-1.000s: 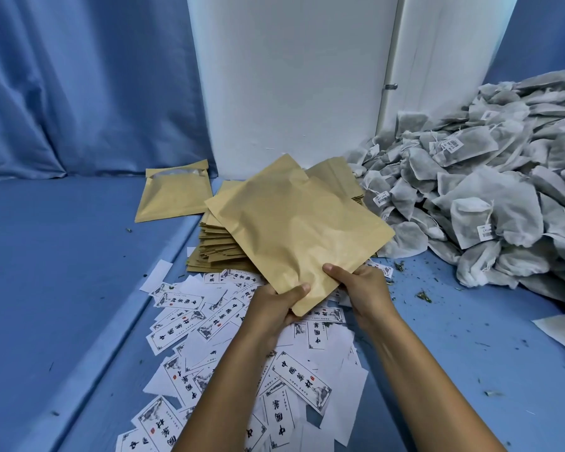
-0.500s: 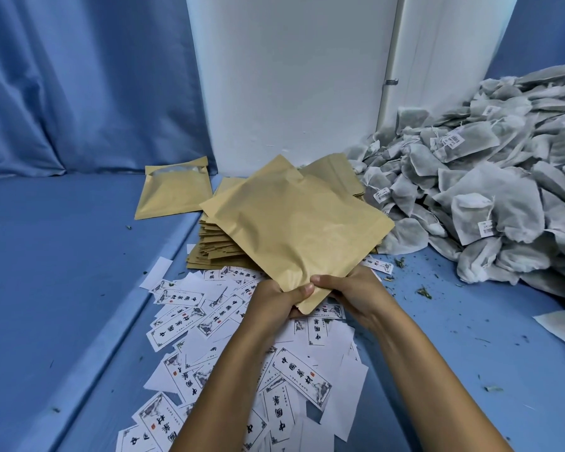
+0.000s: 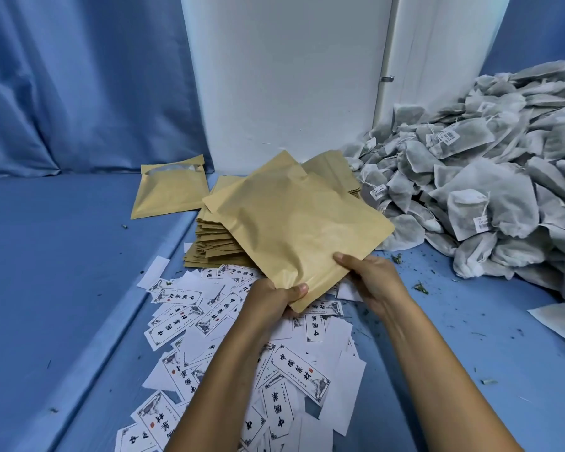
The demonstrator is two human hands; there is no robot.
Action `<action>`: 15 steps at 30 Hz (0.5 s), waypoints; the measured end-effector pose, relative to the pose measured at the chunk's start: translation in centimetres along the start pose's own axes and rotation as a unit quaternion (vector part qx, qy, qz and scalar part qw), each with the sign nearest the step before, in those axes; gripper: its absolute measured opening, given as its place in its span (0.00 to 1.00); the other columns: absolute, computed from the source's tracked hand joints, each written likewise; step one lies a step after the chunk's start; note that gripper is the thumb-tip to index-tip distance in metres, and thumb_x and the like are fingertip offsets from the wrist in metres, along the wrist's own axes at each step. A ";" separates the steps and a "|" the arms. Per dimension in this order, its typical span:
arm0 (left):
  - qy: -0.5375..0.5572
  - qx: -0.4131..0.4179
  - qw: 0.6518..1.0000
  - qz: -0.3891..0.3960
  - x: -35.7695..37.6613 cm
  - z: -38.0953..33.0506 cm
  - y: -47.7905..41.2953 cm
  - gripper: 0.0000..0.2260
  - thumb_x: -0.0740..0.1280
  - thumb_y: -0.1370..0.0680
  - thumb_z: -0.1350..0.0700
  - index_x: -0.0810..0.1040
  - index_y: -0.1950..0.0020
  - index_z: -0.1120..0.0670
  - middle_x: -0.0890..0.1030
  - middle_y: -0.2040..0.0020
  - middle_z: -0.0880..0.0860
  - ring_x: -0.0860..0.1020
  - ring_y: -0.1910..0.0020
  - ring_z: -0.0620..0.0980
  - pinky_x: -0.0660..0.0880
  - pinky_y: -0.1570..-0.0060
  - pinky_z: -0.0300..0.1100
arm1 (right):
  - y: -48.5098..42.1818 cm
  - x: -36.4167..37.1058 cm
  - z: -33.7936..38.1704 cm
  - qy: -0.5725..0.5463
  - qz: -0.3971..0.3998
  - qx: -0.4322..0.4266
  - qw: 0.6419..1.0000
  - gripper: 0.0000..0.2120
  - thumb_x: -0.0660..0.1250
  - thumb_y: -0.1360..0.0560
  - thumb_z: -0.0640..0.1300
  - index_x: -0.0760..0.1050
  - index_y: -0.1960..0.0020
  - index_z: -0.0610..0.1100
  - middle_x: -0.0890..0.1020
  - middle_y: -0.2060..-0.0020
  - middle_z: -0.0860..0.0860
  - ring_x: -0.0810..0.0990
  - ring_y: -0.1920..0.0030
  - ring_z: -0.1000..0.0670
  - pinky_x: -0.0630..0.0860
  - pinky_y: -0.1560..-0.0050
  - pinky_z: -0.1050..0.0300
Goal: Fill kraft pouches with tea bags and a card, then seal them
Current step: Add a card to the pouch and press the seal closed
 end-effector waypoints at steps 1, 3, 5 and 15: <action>0.002 -0.002 1.000 0.006 -0.1 0.0 0.0 0.08 0.72 0.26 0.61 0.79 0.53 0.64 0.81 0.65 0.54 0.79 0.71 0.47 0.72 0.72 0.34 | -0.2 -0.4 0.4 -0.009 -0.010 -0.007 1.000 0.03 0.72 0.32 0.30 0.79 0.62 0.35 0.85 0.63 0.43 0.85 0.62 0.48 0.81 0.60 0.59; 0.013 -0.003 1.000 0.015 0.1 -0.2 0.1 0.07 0.72 0.27 0.62 0.79 0.53 0.63 0.82 0.65 0.54 0.79 0.70 0.48 0.72 0.72 0.35 | -0.4 -0.7 1.0 -0.018 -0.009 -0.015 1.000 0.03 0.71 0.32 0.29 0.79 0.62 0.34 0.85 0.64 0.44 0.84 0.63 0.49 0.81 0.61 0.61; 0.001 0.001 1.000 0.015 0.1 -0.3 0.2 0.05 0.73 0.27 0.62 0.78 0.55 0.62 0.82 0.68 0.51 0.78 0.74 0.45 0.71 0.75 0.34 | -0.5 -1.1 1.3 -0.046 -0.016 -0.010 0.999 0.04 0.71 0.32 0.29 0.78 0.62 0.34 0.85 0.65 0.45 0.84 0.63 0.50 0.80 0.63 0.63; -0.031 0.000 0.998 0.062 0.1 -0.7 0.2 0.06 0.73 0.28 0.60 0.81 0.53 0.59 0.85 0.61 0.51 0.81 0.67 0.45 0.73 0.69 0.34 | -1.1 -4.9 3.2 -0.182 -0.145 -0.025 0.972 0.07 0.72 0.32 0.30 0.76 0.56 0.36 0.82 0.60 0.46 0.83 0.64 0.54 0.79 0.65 0.65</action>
Point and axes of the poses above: each hand's wrist, its own y-axis away from the middle knuckle, its own x-axis out of the palm, z = x × y, the point moved 3 cm from there along -y, towards the middle knuckle
